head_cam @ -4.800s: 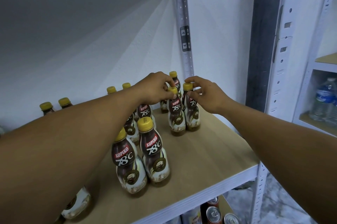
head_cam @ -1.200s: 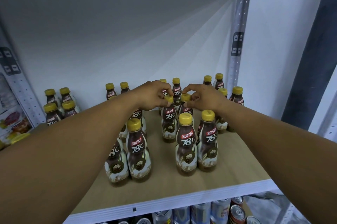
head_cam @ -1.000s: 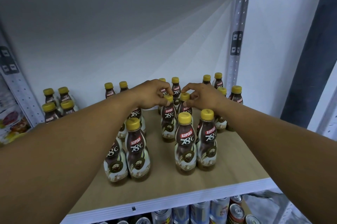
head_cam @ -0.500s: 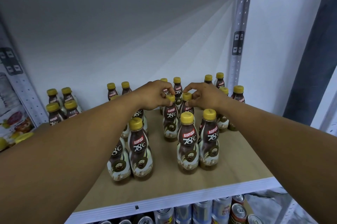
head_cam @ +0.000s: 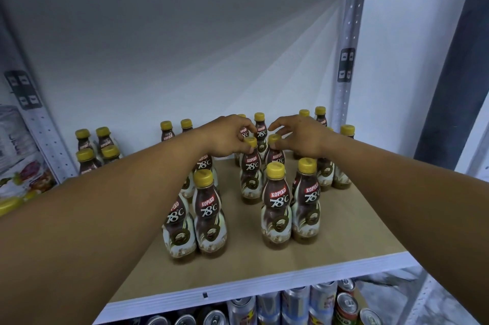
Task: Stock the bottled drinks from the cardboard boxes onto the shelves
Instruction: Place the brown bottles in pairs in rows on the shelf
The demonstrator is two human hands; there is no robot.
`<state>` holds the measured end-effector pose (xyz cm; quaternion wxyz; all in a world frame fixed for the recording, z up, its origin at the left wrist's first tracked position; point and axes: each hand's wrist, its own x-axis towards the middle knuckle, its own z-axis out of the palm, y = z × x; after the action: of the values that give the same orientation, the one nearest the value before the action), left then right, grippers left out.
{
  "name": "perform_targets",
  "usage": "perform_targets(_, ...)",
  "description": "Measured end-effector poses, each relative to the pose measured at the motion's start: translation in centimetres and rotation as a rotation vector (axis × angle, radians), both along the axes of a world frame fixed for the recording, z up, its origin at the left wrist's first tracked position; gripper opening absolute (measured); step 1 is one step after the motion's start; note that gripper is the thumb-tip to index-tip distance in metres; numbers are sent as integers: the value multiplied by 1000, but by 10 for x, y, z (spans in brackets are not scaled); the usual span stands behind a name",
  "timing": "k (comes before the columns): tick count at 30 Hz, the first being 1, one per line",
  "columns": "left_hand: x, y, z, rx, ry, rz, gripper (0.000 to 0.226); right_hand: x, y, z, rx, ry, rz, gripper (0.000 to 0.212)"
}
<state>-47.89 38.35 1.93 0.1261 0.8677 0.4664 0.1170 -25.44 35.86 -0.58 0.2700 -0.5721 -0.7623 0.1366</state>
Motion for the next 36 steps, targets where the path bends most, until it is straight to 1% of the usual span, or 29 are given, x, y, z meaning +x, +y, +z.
perform_targets(4,-11,-7,8,21,-10,14,50,0,-9,11,0,-17,-17,33)
perform_targets(8,-25,-22,19,32,-21,12,38,-1,-20,22,24,-93,-66,35)
perform_targets(12,-42,-42,29,39,-40,20,31,-5,-43,33,48,-125,-89,35)
perform_targets(18,-78,-72,40,39,-76,42,31,-28,-76,43,85,-112,-61,29)
perform_targets(24,-120,-98,31,36,-140,50,31,-71,-108,51,165,-62,-2,28)
perform_targets(27,-134,-112,22,16,-171,67,34,-93,-122,50,169,-42,23,30)
perform_targets(30,-144,-122,8,12,-185,82,38,-113,-130,39,130,-30,40,33)
perform_targets(36,-151,-129,-25,-35,-271,98,45,-140,-136,2,32,21,47,49)
